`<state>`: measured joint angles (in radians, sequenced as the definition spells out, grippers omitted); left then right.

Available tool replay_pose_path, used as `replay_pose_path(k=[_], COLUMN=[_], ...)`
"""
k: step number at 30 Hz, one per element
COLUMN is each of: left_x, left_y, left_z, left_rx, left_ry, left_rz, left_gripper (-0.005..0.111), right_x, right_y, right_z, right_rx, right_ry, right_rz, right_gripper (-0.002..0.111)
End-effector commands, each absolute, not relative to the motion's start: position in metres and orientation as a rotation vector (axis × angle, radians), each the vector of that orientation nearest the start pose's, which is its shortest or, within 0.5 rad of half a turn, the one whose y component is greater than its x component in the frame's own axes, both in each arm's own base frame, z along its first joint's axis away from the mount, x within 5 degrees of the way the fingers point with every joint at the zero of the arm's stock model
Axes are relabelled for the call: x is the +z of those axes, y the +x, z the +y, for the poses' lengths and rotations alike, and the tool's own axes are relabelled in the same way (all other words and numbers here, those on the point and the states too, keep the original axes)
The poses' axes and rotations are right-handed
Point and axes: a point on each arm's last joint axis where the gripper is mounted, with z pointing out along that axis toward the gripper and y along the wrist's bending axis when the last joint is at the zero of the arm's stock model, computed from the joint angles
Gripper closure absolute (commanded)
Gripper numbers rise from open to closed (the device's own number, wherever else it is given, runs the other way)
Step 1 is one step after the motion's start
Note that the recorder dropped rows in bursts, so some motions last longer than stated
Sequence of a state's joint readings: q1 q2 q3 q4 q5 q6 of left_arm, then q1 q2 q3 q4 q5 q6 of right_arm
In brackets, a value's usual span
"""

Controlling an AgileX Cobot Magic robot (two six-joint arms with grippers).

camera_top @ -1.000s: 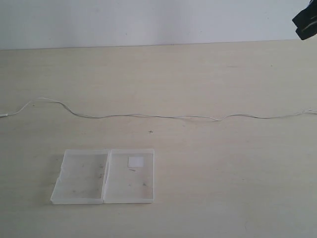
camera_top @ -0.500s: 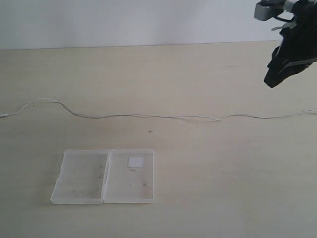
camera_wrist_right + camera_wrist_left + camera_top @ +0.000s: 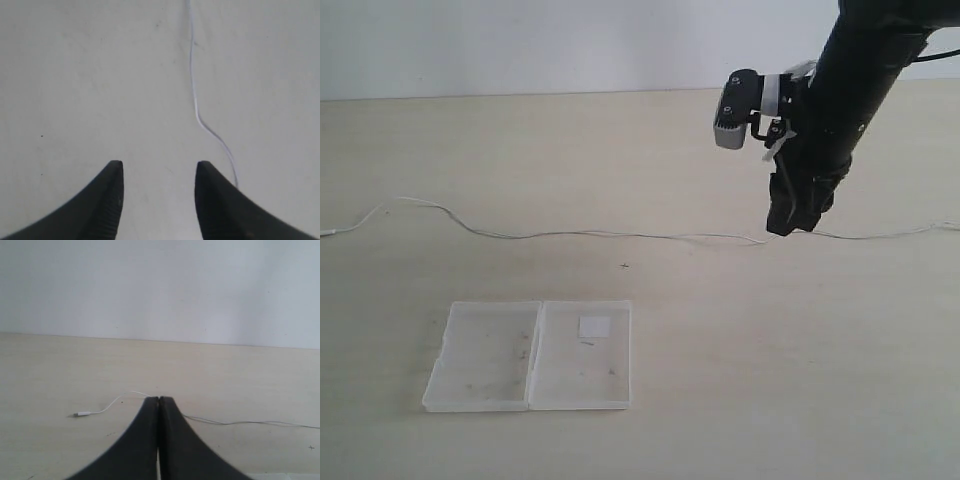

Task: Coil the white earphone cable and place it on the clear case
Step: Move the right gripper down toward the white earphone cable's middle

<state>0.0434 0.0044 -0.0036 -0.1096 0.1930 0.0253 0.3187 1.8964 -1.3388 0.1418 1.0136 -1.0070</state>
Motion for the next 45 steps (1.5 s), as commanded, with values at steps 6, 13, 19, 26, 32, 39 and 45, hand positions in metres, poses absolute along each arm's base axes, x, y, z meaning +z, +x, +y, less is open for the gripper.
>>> replay_pose_path(k=[6,13,19,26,32,39,45], left_x=[0.196,0.196,0.196,0.196,0.196,0.196,0.196], left_y=[0.056,0.056,0.056,0.056,0.056,0.056,0.056], left_z=[0.0,0.0,0.0,0.0,0.0,0.0,0.0], left_rx=[-0.048,-0.048,-0.048,-0.048,-0.049,-0.049,-0.049], left_ry=[-0.084,-0.084,-0.084,-0.084,-0.086,-0.086,-0.086], left_rz=[1.667,1.667,1.667,1.667,1.667,1.667,1.667], left_gripper=[0.107,0.107,0.107,0.107,0.107,0.107,0.107], right_x=[0.181,0.177,0.154,0.134,0.13,0.129,0.124], right_y=[0.351,0.352,0.36,0.367,0.368,0.37,0.372], right_z=[0.133,0.135,0.137,0.14,0.148,0.162,0.161], right_rx=[0.105,0.121,0.107,0.109,0.062,-0.007,-0.027], right_ry=[-1.837,-1.931,-1.965,-1.947,-1.976,-1.977,-1.992], right_rz=[2.394,2.299,2.273,2.282,2.227,2.137,2.128], right_gripper=[0.055,0.051,0.051,0.051,0.051,0.051,0.051])
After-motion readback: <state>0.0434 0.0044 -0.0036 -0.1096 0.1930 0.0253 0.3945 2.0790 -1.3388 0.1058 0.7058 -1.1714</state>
